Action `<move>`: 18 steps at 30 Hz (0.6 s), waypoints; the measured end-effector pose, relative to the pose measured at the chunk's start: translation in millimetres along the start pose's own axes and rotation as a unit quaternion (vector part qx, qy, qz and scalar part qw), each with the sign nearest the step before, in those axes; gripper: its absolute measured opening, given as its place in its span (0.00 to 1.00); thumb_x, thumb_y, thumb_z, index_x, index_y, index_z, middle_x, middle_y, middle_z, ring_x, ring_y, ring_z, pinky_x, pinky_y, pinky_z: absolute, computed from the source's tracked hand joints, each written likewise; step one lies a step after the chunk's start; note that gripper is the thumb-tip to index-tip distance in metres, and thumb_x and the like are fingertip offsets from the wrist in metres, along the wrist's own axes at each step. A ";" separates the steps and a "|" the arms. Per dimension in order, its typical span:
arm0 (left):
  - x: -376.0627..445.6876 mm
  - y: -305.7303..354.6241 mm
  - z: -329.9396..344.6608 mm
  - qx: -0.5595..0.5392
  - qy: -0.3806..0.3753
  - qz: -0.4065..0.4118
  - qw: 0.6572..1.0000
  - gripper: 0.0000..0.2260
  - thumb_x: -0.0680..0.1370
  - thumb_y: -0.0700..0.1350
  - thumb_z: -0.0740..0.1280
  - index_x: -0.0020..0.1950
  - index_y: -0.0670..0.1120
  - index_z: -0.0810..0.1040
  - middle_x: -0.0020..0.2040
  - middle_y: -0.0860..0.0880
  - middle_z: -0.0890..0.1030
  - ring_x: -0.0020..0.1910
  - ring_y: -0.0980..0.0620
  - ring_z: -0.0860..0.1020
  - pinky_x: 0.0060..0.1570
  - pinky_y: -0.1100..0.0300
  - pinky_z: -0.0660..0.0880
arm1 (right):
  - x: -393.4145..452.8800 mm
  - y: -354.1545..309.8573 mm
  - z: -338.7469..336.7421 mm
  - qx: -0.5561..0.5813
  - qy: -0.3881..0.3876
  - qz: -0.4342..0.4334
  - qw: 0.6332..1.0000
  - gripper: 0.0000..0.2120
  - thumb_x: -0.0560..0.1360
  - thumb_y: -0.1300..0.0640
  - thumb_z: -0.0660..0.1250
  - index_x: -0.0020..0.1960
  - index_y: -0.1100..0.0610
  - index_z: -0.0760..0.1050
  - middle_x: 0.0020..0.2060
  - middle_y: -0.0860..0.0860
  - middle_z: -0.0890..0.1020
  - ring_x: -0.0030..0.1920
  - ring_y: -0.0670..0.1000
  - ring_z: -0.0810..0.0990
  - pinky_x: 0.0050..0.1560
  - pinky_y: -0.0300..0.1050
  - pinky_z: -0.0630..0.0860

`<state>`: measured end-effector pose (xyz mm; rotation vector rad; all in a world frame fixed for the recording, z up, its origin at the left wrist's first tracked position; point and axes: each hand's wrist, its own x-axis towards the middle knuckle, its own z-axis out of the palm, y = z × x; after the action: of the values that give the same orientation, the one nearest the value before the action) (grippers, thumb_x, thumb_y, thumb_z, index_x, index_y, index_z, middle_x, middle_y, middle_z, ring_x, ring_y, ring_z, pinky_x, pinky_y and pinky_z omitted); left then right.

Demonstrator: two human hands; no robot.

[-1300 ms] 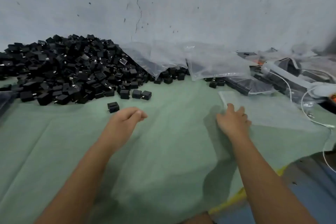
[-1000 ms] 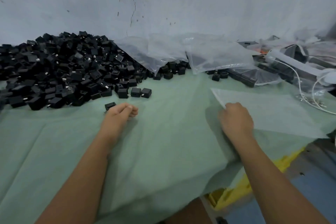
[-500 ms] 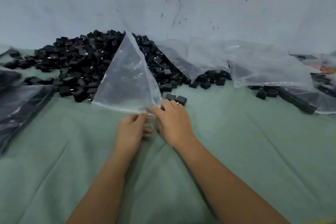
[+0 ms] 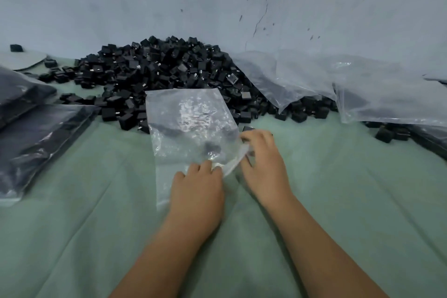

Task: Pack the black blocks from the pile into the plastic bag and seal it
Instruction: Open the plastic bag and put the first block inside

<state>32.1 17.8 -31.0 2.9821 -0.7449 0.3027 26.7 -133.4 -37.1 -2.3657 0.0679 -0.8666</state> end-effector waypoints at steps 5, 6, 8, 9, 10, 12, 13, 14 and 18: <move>14.7 -42.5 -11.5 -0.327 0.041 -0.165 0.930 0.09 0.83 0.47 0.54 0.54 0.50 0.73 0.47 0.48 0.78 0.49 0.44 0.76 0.47 0.51 0.72 | 2.0 0.2 3.0 -0.091 -0.028 0.088 0.992 0.12 0.77 0.48 0.64 0.38 0.51 0.67 0.37 0.45 0.70 0.39 0.49 0.73 0.34 0.45 0.67; 21.2 -52.0 -13.3 -0.400 0.065 -0.198 0.892 0.10 0.84 0.49 0.54 0.54 0.49 0.74 0.45 0.48 0.78 0.46 0.45 0.76 0.44 0.52 0.71 | 3.8 -1.7 5.7 -0.073 -0.045 0.069 0.994 0.10 0.77 0.49 0.64 0.39 0.50 0.69 0.39 0.45 0.71 0.41 0.49 0.74 0.36 0.45 0.69; 36.9 -59.7 -10.3 -0.412 0.108 -0.233 0.874 0.10 0.84 0.49 0.53 0.53 0.49 0.74 0.43 0.47 0.78 0.43 0.45 0.75 0.41 0.52 0.70 | 9.6 -7.5 13.5 -0.031 -0.108 0.043 0.993 0.05 0.77 0.50 0.65 0.52 0.48 0.76 0.50 0.43 0.74 0.48 0.48 0.76 0.45 0.45 0.74; 45.2 -59.2 -5.3 -0.358 0.109 -0.221 0.901 0.10 0.83 0.48 0.53 0.54 0.49 0.74 0.45 0.46 0.79 0.45 0.43 0.76 0.43 0.51 0.71 | 14.1 -8.7 18.9 -0.041 -0.154 0.027 0.987 0.13 0.76 0.50 0.65 0.61 0.45 0.74 0.57 0.44 0.73 0.54 0.48 0.76 0.51 0.45 0.74; 53.2 -56.5 2.3 -0.284 0.096 -0.195 0.934 0.11 0.83 0.47 0.53 0.57 0.49 0.74 0.49 0.45 0.80 0.49 0.41 0.77 0.49 0.50 0.72 | 18.3 -7.9 24.6 -0.073 -0.195 0.006 0.978 0.20 0.77 0.48 0.64 0.68 0.42 0.69 0.63 0.46 0.71 0.59 0.50 0.73 0.57 0.46 0.72; 63.4 -46.5 17.5 -0.163 0.059 -0.139 0.975 0.13 0.82 0.47 0.54 0.63 0.49 0.73 0.62 0.47 0.78 0.62 0.42 0.73 0.60 0.50 0.67 | 25.0 -5.1 34.9 -0.149 -0.219 -0.029 0.964 0.25 0.77 0.44 0.62 0.73 0.38 0.61 0.68 0.49 0.68 0.63 0.53 0.67 0.62 0.48 0.67; 68.4 -44.3 23.1 -0.134 0.043 -0.115 0.983 0.15 0.81 0.48 0.53 0.65 0.49 0.72 0.67 0.48 0.74 0.67 0.43 0.70 0.63 0.50 0.65 | 26.6 -4.2 37.2 -0.160 -0.218 -0.032 0.962 0.25 0.77 0.43 0.61 0.73 0.37 0.60 0.68 0.48 0.69 0.62 0.54 0.66 0.61 0.49 0.67; 72.4 -43.8 26.0 -0.131 0.027 -0.106 0.985 0.16 0.81 0.49 0.53 0.67 0.49 0.70 0.71 0.48 0.71 0.71 0.44 0.66 0.66 0.50 0.62 | 27.7 -1.3 38.8 -0.158 -0.214 -0.029 0.963 0.25 0.76 0.42 0.61 0.72 0.37 0.60 0.66 0.47 0.70 0.60 0.54 0.66 0.59 0.49 0.68; 78.8 -49.7 31.2 -0.090 -0.031 -0.079 0.992 0.22 0.83 0.53 0.48 0.77 0.52 0.61 0.79 0.49 0.59 0.78 0.43 0.55 0.72 0.48 0.54 | 33.5 -4.6 38.8 -0.119 -0.193 0.003 0.974 0.20 0.72 0.43 0.65 0.63 0.42 0.66 0.61 0.45 0.74 0.57 0.54 0.69 0.52 0.50 0.70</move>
<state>129.1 22.3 -45.8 2.8676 -0.5058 0.1273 75.6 -117.4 -38.7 -2.7147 0.0220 -0.3987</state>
